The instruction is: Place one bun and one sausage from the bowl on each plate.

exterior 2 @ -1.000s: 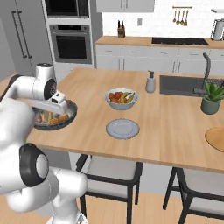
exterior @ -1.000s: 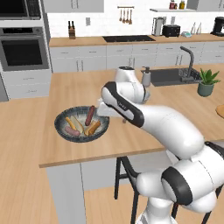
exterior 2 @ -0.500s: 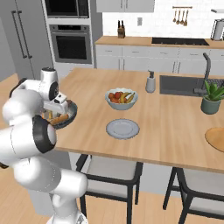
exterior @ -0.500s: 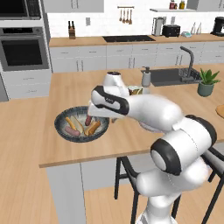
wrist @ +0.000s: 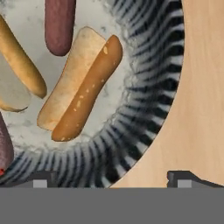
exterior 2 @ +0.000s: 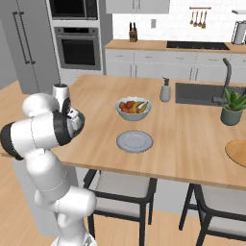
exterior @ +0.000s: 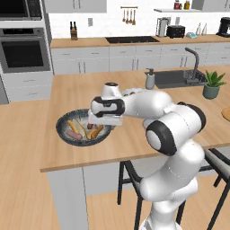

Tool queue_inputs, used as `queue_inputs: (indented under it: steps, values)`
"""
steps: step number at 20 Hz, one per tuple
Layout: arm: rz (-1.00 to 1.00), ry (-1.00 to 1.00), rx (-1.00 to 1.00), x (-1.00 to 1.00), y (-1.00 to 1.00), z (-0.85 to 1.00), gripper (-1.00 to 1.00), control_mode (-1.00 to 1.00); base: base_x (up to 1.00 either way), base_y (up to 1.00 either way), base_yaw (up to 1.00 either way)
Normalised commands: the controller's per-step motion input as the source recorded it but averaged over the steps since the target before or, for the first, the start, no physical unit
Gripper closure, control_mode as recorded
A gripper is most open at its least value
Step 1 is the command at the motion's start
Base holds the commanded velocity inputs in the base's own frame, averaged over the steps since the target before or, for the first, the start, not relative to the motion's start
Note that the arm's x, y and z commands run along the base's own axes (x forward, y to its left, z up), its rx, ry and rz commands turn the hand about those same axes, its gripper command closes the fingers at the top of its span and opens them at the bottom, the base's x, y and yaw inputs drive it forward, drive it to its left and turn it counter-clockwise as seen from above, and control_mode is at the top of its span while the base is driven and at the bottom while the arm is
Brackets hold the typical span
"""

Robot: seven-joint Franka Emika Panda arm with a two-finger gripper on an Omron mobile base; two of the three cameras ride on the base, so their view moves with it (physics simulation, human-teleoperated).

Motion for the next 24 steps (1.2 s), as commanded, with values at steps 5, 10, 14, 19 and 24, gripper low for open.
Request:
queue_inputs:
  steps: [5,10,14,19,24]
  values:
    - [0.00,-0.01,0.00,0.49,0.17,-0.26,-1.00,-1.00,0.00,0.00,0.00]
    - [0.00,0.00,0.00,0.13,0.08,-0.29,-1.00,-1.00,0.00,0.00,0.00]
    - [0.00,0.00,0.00,0.11,0.10,-0.19,-1.00,-1.00,0.00,0.00,0.00]
    - [0.00,0.01,0.00,0.18,0.16,0.00,-1.00,-1.00,0.00,0.00,0.00]
    - [0.00,0.00,-0.01,0.40,0.26,-0.05,-1.00,-1.00,0.00,0.00,0.00]
